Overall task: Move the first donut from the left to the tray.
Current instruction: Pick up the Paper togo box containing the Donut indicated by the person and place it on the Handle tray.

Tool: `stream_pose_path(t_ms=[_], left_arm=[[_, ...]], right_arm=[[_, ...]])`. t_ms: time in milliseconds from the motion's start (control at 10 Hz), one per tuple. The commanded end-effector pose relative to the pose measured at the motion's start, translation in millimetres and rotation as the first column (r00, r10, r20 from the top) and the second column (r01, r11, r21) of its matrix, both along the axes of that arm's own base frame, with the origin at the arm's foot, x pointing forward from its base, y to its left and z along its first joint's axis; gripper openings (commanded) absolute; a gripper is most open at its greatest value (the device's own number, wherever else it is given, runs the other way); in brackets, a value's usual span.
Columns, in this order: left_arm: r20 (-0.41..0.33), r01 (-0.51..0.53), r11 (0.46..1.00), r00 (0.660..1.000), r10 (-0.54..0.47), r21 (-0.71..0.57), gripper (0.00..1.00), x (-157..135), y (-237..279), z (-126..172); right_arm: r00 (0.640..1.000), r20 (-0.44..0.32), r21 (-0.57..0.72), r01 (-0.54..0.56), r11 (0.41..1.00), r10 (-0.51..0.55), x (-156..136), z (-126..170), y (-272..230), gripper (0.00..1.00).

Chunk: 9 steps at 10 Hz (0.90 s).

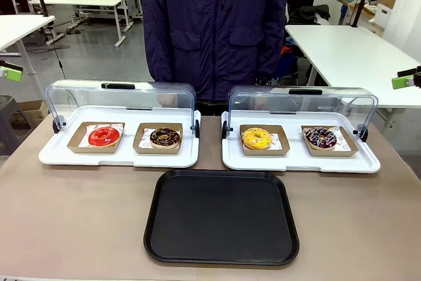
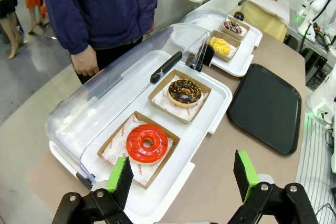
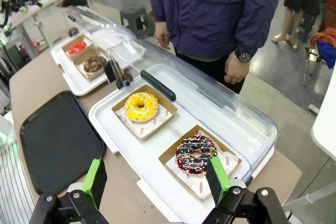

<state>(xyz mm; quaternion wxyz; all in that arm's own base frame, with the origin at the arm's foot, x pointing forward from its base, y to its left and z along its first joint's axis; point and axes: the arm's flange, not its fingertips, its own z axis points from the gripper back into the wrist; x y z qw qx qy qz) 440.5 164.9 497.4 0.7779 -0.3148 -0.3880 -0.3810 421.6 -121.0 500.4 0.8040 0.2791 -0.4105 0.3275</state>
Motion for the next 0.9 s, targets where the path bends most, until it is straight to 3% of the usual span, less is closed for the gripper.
stream_pose_path(t_ms=[0, 800], left_arm=[[0.013, 0.010, 1.000, 1.000, -0.010, -0.015, 1.00, -0.2, -0.6, 1.9], [0.013, 0.010, 1.000, 1.000, -0.010, -0.015, 1.00, -0.2, -0.6, 1.9]], right_arm=[[1.000, 0.024, 0.015, -0.003, 1.000, 0.003, 3.9, -0.1, 0.4, 1.00], [1.000, 0.024, 0.015, -0.003, 1.000, 0.003, 3.9, -0.1, 0.4, 1.00]])
